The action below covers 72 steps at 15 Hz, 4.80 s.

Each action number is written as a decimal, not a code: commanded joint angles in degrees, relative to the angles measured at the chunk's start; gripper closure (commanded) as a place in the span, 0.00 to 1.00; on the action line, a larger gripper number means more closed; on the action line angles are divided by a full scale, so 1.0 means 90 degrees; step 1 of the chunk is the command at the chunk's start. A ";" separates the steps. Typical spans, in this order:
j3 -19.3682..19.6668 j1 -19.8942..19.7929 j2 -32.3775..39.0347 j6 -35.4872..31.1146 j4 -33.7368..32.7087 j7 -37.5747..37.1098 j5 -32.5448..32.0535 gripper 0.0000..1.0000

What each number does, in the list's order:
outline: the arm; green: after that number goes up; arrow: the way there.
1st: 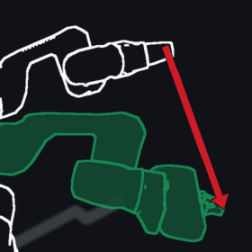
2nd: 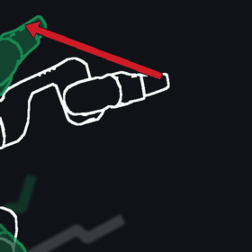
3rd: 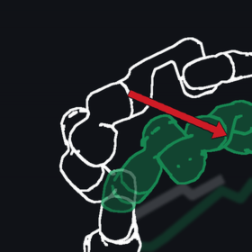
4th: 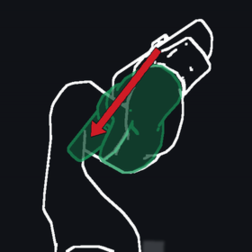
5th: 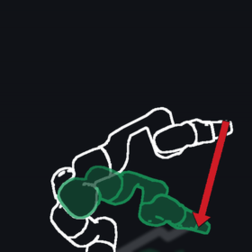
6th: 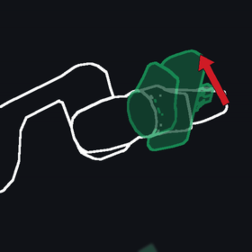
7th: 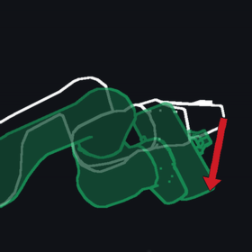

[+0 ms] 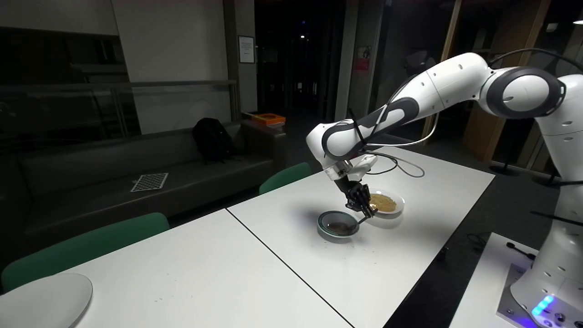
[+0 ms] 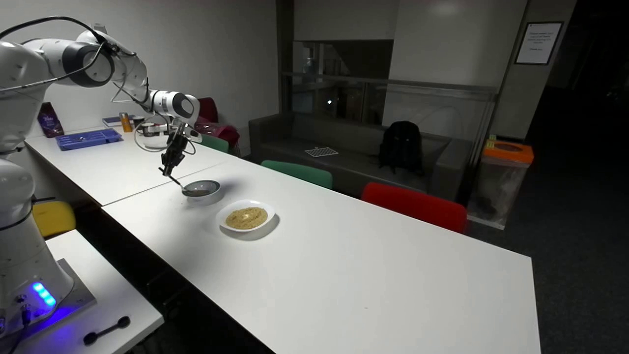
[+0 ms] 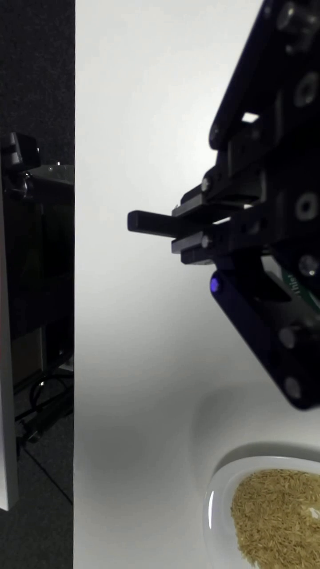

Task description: Use the silver spoon to spoon out some contents from the bowl on the left and place them in the bowl on the right

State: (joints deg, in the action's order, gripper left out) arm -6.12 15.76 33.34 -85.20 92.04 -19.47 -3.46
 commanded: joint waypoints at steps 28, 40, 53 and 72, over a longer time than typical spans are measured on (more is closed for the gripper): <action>0.0000 -0.0295 0.0056 -0.1219 0.0311 0.0973 0.0473 0.97; -0.0081 -0.0435 -0.0518 -0.1989 0.1211 0.1639 0.0585 0.97; -0.0130 -0.0623 -0.1198 -0.2743 0.2228 0.2185 0.0853 0.97; -0.0189 -0.0890 -0.1807 -0.3440 0.2920 0.3104 0.1200 0.97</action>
State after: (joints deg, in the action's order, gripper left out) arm -6.63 9.69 21.36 -113.45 113.55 5.22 5.87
